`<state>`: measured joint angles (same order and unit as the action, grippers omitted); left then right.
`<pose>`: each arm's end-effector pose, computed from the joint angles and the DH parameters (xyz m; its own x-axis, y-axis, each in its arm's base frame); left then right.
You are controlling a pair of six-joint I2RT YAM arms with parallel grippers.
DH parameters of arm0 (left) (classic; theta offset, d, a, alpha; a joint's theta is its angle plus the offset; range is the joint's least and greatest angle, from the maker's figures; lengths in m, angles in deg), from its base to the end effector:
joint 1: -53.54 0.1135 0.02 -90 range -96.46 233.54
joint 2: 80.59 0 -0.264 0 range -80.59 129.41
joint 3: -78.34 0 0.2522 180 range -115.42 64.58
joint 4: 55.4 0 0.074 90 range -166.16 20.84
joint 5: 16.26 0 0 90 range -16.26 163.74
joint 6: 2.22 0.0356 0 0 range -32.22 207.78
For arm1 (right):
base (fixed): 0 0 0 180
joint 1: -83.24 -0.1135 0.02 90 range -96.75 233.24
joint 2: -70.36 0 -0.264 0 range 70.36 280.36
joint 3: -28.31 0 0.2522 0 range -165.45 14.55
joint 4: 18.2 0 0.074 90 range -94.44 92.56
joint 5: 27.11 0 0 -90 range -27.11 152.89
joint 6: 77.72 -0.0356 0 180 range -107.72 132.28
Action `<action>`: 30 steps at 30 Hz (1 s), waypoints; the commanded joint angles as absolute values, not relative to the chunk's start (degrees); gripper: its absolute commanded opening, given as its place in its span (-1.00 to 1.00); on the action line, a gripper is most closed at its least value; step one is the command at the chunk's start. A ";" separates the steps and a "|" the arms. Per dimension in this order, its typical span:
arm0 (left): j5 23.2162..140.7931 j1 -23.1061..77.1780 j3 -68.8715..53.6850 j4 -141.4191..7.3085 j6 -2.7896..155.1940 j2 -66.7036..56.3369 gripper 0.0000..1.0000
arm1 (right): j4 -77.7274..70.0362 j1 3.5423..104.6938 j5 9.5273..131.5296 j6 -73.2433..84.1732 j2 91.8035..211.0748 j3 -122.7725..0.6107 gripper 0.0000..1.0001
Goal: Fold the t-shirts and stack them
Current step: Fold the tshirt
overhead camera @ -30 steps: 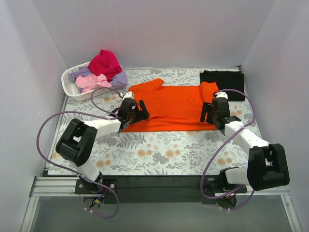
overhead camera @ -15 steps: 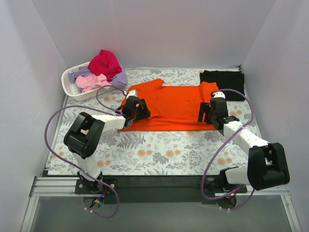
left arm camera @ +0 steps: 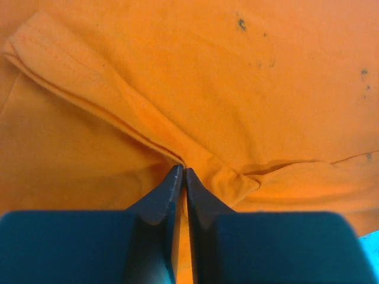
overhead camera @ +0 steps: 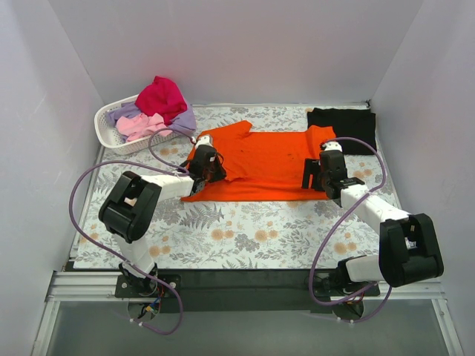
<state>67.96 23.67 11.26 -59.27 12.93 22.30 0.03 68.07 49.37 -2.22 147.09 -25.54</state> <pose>0.3206 -0.1800 0.1534 -0.5581 -0.7869 -0.2632 -0.4225 0.5425 -0.7261 0.2662 0.0636 0.2010 -0.6355 0.0799 -0.7679 0.0772 0.9962 0.0398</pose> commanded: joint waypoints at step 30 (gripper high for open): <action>64.08 23.39 -7.14 -64.59 15.62 32.79 -0.66 | -1.98 66.81 49.27 -0.90 149.55 -29.22 0.43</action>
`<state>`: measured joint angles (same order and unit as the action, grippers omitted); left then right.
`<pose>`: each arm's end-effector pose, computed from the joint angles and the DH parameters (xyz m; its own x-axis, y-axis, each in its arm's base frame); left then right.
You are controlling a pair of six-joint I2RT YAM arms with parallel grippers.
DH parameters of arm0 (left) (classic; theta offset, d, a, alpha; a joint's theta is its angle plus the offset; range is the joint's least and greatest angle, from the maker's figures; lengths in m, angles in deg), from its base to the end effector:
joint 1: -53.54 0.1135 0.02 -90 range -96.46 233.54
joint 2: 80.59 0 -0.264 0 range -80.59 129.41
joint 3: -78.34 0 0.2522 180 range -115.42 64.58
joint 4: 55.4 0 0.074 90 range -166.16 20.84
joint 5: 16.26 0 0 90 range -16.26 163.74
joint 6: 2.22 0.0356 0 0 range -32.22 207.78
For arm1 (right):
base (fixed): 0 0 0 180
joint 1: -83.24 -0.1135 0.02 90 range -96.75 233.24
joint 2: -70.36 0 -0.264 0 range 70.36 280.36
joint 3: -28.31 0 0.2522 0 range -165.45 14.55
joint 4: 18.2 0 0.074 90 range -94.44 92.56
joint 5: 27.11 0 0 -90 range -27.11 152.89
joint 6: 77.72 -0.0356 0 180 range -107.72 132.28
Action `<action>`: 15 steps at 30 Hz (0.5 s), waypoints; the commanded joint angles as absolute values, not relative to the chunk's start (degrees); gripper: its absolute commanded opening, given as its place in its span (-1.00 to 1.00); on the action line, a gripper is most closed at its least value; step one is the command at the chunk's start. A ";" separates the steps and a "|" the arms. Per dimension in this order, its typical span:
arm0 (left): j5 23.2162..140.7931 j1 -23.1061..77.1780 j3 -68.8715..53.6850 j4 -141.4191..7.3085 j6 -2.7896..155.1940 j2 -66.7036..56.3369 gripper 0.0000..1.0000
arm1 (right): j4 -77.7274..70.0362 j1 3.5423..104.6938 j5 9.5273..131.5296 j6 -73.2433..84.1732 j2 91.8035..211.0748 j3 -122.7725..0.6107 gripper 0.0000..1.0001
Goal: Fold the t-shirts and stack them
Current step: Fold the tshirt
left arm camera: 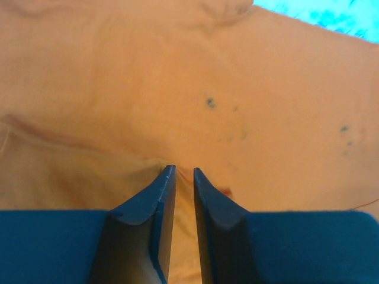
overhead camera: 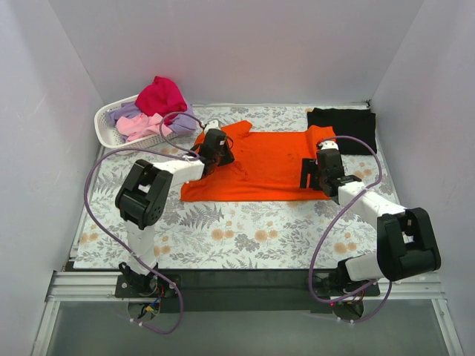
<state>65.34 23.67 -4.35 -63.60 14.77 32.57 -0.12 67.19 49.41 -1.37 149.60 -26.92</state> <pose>0.3724 -0.2079 0.1601 -0.5349 -0.7838 -0.3154 -0.4031 0.5649 -0.7200 0.2730 0.0699 0.1974 -0.6502 0.0517 -0.7580 0.0523 0.9984 0.0233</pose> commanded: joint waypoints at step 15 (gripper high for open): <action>61.44 18.48 -1.09 -60.64 16.59 26.38 0.36 | -1.98 66.72 44.09 -1.17 151.73 -30.53 0.44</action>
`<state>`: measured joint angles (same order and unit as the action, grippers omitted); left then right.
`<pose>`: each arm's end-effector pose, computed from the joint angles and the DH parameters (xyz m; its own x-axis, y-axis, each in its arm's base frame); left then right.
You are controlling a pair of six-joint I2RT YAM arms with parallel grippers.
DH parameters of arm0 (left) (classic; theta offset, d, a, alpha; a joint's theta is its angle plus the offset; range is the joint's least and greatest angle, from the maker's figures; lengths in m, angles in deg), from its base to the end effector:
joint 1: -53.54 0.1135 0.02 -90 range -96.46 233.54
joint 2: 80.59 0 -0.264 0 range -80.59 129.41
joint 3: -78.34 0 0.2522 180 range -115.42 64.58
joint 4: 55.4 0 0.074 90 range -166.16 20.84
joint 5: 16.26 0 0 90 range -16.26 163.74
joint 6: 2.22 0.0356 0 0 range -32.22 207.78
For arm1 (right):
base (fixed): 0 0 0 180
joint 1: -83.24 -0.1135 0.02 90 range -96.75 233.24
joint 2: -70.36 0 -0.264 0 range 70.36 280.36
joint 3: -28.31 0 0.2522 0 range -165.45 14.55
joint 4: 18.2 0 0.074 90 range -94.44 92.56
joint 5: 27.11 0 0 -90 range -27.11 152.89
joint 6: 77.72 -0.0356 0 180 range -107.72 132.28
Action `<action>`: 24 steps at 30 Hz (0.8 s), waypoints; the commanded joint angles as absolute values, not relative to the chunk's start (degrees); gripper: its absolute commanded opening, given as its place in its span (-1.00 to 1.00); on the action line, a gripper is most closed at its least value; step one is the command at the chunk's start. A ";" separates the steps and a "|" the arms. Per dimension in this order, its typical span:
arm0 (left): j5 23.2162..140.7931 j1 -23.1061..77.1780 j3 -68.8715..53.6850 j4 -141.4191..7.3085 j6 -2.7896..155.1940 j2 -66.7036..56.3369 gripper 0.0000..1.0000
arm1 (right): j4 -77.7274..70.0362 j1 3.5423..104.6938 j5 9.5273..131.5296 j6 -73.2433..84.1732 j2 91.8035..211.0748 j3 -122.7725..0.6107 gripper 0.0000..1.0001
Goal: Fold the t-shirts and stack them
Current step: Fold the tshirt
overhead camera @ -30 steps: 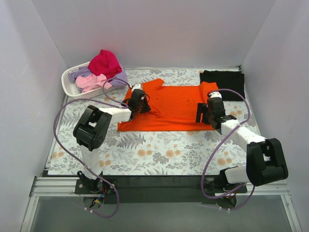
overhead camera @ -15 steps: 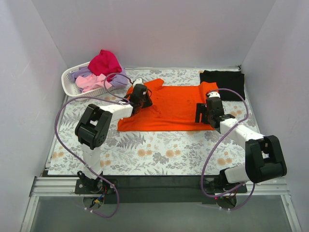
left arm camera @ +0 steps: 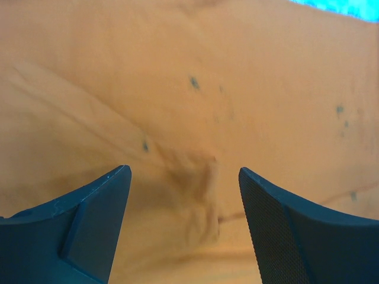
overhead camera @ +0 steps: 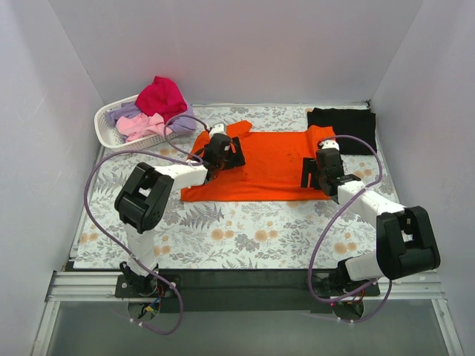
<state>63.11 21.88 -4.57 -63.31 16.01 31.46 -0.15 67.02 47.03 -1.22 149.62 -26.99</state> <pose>0.3664 -0.2182 0.1697 -0.5314 -0.7690 -0.3552 -0.3649 0.5863 -0.7233 0.2732 0.0693 0.1980 -0.6421 0.0471 -0.7652 0.0783 0.9969 -0.0044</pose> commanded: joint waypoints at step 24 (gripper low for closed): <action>53.79 15.30 17.11 -57.74 16.06 22.15 0.52 | -1.28 79.82 45.49 -0.64 165.45 -39.32 0.11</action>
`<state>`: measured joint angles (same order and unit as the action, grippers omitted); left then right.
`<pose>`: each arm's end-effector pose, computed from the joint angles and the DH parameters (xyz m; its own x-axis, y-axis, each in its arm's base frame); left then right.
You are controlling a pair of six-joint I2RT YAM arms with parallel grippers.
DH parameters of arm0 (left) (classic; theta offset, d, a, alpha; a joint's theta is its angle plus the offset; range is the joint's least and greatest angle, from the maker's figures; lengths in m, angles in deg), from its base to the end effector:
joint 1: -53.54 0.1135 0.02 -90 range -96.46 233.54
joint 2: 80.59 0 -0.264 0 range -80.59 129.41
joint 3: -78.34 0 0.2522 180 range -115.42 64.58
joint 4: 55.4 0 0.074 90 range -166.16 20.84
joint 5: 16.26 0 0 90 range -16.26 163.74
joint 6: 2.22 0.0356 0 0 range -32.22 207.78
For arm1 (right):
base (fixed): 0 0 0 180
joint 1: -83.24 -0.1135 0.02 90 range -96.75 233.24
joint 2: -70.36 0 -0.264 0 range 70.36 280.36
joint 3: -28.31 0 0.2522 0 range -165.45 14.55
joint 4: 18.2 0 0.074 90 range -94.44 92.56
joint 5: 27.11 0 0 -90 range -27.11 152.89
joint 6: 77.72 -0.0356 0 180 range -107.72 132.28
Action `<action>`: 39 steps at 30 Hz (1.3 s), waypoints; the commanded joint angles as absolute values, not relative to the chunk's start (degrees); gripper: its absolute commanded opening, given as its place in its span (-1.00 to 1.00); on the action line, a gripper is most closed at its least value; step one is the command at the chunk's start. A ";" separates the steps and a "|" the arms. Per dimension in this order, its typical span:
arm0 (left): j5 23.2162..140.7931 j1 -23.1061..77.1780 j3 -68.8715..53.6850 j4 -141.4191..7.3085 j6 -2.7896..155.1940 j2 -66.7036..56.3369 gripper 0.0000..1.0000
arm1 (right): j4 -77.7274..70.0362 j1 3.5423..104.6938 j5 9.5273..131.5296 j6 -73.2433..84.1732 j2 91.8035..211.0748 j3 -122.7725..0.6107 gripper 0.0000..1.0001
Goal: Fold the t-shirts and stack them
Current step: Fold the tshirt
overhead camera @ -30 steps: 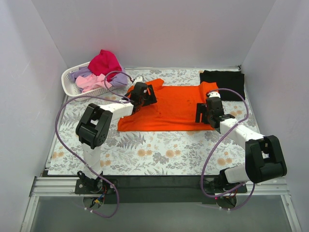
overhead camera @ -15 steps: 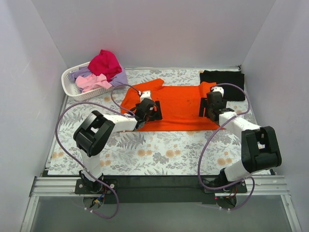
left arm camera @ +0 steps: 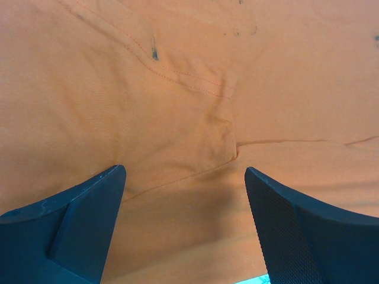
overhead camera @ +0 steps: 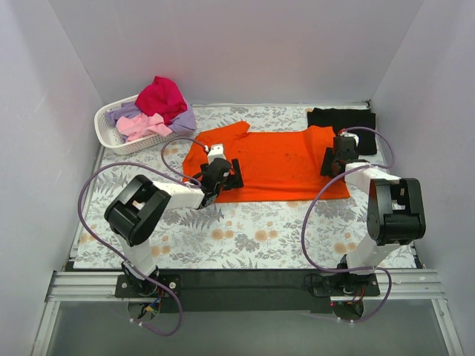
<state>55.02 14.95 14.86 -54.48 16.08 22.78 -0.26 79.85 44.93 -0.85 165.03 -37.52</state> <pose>0.2872 -0.2146 0.1409 -0.5300 -0.7274 -0.4358 -0.3425 0.6538 -0.6748 0.3363 0.0089 0.1764 -0.6733 0.1766 -0.7179 0.3157 0.9467 -0.0633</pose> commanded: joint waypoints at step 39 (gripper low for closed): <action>51.78 15.22 27.14 -61.07 12.02 1.42 0.56 | 15.43 74.37 40.63 1.03 152.98 -39.93 0.32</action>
<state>55.09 14.97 30.45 -56.36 10.46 5.69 15.39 76.09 34.86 -1.54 156.44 -36.10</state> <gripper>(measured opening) 0.778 0.649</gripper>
